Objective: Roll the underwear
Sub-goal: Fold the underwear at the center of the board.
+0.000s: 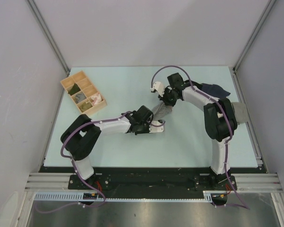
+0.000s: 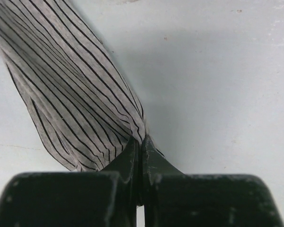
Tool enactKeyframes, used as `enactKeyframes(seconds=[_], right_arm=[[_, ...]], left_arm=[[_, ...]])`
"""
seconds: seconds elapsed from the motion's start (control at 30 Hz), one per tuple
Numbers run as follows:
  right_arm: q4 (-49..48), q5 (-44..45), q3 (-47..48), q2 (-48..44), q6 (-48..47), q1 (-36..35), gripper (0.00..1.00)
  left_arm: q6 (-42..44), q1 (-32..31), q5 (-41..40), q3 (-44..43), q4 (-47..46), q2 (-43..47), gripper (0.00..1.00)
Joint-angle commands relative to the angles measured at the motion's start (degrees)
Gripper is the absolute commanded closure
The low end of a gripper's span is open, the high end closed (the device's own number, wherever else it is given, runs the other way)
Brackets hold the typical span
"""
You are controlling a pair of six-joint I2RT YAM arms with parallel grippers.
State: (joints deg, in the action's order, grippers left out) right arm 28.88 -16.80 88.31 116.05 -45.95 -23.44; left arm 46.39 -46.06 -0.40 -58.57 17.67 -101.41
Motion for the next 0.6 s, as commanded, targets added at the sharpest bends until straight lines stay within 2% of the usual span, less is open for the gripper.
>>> enactKeyframes(seconds=[0.0,0.03,0.1,0.17,0.23,0.27,0.33,0.4,0.47,0.57], right_arm=[[-1.11,4.40,2.91,3.47,3.50,-0.46,0.91],[-0.94,4.67,3.61,4.00,3.85,-0.46,0.91],[0.20,4.93,4.41,5.15,3.94,-0.55,0.87],[1.43,4.76,5.64,6.90,4.12,-0.38,0.84],[2.67,4.23,5.99,7.61,4.47,-0.29,0.80],[2.84,3.79,5.91,7.87,4.47,-0.29,0.77],[4.16,3.53,5.99,8.40,4.47,-0.03,0.70],[5.65,3.26,6.17,8.84,4.21,0.15,0.68],[6.88,2.91,6.08,9.10,3.95,0.33,0.65],[8.29,2.12,6.08,9.37,4.03,0.50,0.63]], left_arm=[[2.21,0.27,2.87,1.70,1.84,2.09,0.98],[2.04,0.27,2.87,1.70,1.75,2.18,0.98],[1.08,0.27,2.25,1.35,1.75,2.44,0.91],[0.20,0.36,1.81,1.26,1.49,2.88,0.78],[-2.00,0.80,1.37,0.82,0.97,3.58,0.71],[-3.14,0.97,1.20,0.82,0.35,4.11,0.62],[-6.56,1.94,0.67,0.56,-0.35,6.30,0.54],[-10.69,3.08,0.93,-0.14,-1.14,9.28,0.46],[-15.77,4.05,1.72,-0.93,-1.67,11.31,0.33],[-22.80,6.24,5.32,-3.04,-1.50,14.12,0.28]])
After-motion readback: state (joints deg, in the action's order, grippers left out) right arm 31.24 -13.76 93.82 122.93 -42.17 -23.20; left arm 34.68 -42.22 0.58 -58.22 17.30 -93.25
